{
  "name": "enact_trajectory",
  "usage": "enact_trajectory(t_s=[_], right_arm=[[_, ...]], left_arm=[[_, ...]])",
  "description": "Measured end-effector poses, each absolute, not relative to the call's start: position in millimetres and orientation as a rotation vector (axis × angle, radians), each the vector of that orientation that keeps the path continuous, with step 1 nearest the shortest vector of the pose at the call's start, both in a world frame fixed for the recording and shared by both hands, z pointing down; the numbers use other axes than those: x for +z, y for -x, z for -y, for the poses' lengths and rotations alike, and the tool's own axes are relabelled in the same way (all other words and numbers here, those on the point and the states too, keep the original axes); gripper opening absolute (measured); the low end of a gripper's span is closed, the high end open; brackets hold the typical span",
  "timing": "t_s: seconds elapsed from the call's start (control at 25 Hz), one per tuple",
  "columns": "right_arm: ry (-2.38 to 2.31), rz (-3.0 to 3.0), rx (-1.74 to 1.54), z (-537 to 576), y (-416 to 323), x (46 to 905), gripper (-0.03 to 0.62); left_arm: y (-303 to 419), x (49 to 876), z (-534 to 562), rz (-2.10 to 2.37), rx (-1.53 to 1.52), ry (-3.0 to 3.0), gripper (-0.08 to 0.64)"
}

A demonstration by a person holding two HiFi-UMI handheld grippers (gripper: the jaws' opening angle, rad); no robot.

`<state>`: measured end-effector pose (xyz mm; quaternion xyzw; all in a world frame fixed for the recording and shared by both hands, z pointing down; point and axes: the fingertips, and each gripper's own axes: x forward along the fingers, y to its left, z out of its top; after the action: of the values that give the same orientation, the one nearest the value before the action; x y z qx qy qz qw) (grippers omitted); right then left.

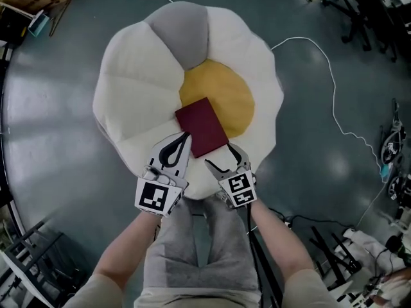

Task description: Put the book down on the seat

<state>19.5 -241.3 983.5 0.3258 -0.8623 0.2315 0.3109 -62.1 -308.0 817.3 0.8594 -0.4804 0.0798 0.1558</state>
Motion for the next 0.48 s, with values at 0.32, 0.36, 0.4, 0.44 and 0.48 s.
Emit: enact_trajectory(t_s=[0.32,0.36,0.4,0.44,0.48], right_arm=[[-0.945,2.387,0.588,250.0,-7.7,834.8,0.368],[-0.958,2.404,0.572,251.6,-6.4,812.0,0.367],[-0.972,2.423,0.556,253.3,-5.2,789.0,0.367],[-0.99,2.441,0.539,255.3,-4.7,766.1,0.367],[-1.013,2.459,0.523,257.5,-5.5,743.5,0.365]], left_arm=[[61.7,706.3,278.2,1.4,0.212,-2.497,0.003],[64.7,692.0,275.6,1.413,0.195,-2.486,0.003],[68.0,677.7,273.1,1.425,0.175,-2.474,0.003],[71.4,663.3,270.6,1.439,0.159,-2.463,0.003],[74.6,648.6,268.0,1.456,0.148,-2.456,0.003]])
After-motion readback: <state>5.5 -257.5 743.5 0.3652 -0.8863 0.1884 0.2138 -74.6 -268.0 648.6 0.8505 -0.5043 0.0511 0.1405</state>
